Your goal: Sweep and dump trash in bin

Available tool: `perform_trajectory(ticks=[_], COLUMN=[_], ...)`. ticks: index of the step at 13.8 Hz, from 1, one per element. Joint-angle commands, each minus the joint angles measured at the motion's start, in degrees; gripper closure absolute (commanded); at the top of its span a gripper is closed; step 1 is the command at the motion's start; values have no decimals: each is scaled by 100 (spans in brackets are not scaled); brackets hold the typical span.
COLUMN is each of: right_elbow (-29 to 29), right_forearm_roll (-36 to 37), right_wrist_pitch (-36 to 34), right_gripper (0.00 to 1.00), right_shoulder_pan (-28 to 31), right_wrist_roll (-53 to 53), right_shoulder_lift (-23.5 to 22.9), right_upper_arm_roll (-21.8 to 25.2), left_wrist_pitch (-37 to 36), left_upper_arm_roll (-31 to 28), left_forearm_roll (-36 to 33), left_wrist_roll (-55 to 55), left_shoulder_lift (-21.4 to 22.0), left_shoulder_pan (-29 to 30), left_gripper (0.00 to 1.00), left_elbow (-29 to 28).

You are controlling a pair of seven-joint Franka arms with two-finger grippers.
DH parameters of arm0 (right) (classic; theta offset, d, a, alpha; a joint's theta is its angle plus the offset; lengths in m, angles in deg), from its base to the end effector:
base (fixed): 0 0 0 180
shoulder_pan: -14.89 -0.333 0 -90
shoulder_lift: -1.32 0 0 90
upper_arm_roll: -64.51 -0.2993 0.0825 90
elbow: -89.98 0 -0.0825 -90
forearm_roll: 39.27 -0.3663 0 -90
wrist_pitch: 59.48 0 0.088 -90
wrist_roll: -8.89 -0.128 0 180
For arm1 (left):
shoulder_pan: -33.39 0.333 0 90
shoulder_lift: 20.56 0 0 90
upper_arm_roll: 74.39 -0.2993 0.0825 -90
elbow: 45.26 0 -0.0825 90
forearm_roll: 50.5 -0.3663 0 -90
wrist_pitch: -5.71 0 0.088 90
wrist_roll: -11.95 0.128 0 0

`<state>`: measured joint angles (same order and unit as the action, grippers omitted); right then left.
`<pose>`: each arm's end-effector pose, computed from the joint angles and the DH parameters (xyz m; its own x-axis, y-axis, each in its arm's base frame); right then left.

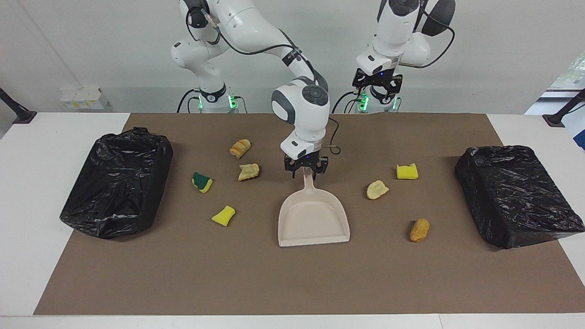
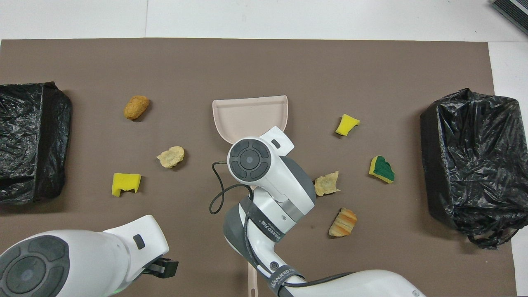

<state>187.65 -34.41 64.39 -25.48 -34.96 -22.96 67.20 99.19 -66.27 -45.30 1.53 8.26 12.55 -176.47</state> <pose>0.5120 0.3925 0.3236 0.9948 -0.0550 0.0857 -0.0589 -0.9973 0.0440 0.3176 -0.1937 0.4947 0.9467 -0.2798 -0.1597 -0.2847 -0.9586 -0.0086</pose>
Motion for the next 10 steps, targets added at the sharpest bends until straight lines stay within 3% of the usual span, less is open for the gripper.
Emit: perform_trajectory(ticks=[1,3,4,7,10], right_elbow=[199,199,199,129,112], right_forearm_roll=[14,14,6,-135,-144], right_wrist_pitch=[-21,5,-3,-29,-274], right_gripper=[49,76,97,100,100], right_shoulder_pan=[28,28,37,81,361], right_wrist_roll=[534,615,623,606,876], right_shoulder_lift=[178,178,178,196,467], right_upper_arm_roll=[-76,-181,-190,-181,-181], left_wrist_pitch=[189,250,303,434,531], left_upper_arm_roll=[-90,-82,-82,-82,-82], left_forearm_roll=[69,78,86,122,393], left_wrist_roll=[-197,-206,-206,-214,-206], left_shoulder_lift=[221,221,221,229,229], left_shoulder_pan=[-140,-140,-140,-140,-140], left_gripper=[0,0,0,14,14], left_elbow=[-221,-317,-352,-361,-405])
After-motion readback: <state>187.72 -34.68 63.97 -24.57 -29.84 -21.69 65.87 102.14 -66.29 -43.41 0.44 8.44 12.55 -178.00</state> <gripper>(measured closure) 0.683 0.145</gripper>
